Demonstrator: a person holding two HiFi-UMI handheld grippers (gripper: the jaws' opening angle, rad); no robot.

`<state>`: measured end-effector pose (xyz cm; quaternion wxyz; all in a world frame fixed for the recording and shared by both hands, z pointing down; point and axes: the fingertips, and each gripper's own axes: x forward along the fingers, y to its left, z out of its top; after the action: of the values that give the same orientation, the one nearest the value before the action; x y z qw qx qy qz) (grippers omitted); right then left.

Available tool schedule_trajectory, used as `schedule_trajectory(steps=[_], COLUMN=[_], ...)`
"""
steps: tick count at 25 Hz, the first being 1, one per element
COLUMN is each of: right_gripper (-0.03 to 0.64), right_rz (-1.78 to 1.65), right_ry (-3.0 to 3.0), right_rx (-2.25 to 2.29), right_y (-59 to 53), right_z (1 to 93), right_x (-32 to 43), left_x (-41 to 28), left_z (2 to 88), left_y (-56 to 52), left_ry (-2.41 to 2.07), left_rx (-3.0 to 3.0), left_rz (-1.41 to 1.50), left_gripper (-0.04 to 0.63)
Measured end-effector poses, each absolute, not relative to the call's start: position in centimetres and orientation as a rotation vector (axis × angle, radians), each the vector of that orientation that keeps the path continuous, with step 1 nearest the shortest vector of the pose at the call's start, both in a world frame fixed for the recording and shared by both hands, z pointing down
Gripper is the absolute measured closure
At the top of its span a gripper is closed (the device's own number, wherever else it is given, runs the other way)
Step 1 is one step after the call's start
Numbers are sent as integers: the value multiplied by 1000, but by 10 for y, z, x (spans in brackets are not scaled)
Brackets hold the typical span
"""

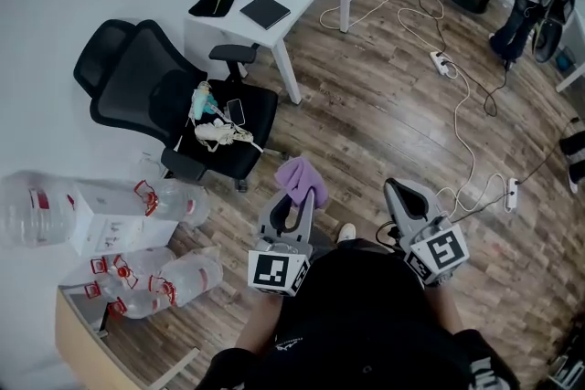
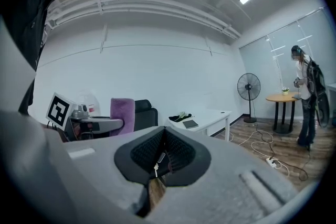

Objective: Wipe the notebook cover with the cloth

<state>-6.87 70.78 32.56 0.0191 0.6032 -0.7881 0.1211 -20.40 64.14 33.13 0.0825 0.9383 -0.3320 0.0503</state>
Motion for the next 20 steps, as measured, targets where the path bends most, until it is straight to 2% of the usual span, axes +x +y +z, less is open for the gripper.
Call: schedule_trajectory(steps=[8, 20], right_gripper=[612, 612], right_rz=[427, 447], right_ry=[-2435, -2362], right_rx=[1873, 1961], right_y=[697, 591], right_z=[331, 346], right_x=[-48, -17], left_x=[-169, -141], left_z=[327, 335], left_y=[628, 509], left_ry=[-987, -923], left_rx=[2847, 2861], left_rz=[175, 183], left_gripper=[508, 508])
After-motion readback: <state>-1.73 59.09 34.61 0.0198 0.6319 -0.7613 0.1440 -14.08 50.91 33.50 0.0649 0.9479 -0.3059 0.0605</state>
